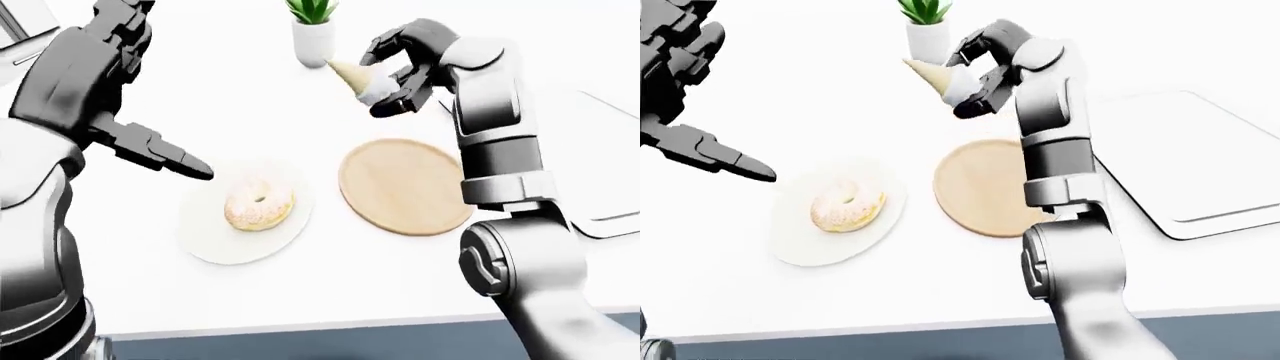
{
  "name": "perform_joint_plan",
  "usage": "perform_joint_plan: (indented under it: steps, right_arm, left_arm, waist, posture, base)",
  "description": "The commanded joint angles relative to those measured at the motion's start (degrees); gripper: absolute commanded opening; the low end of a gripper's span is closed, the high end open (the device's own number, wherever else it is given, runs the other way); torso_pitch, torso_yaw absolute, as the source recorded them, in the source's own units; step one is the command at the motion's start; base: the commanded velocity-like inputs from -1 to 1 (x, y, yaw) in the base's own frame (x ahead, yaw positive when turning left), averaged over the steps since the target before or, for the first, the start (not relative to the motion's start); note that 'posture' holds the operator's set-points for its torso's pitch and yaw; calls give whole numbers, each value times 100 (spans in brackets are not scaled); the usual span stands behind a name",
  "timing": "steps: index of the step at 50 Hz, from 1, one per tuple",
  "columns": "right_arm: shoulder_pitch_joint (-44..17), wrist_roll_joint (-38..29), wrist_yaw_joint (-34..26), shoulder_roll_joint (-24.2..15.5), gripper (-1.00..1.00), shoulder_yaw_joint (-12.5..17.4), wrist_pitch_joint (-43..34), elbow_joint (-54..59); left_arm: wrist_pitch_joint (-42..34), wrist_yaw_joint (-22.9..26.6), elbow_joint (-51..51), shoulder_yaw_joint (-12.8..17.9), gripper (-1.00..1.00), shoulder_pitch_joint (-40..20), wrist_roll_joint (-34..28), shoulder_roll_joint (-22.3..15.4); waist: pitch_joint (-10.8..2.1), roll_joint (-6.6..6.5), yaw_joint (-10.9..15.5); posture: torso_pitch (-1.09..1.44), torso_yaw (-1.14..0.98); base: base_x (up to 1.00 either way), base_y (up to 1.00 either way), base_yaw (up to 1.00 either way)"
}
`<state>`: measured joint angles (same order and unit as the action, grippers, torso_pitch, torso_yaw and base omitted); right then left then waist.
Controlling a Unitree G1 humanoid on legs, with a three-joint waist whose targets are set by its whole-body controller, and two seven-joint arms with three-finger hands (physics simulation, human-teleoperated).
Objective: Move the dessert items from the plate to the tray.
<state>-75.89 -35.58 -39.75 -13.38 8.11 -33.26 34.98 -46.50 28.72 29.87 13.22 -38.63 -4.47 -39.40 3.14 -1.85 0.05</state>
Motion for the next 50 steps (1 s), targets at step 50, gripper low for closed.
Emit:
perform_joint_plan:
  steps: [50]
  right_arm:
    - [-393, 3420, 2844, -1302, -100, 151, -2925, -2194]
  left_arm:
    - [5062, 3688, -3895, -687, 100, -1993, -3049, 1246]
  waist:
    - [-134, 239, 149]
  posture:
    - [0, 0]
  base:
    - [0, 0, 0]
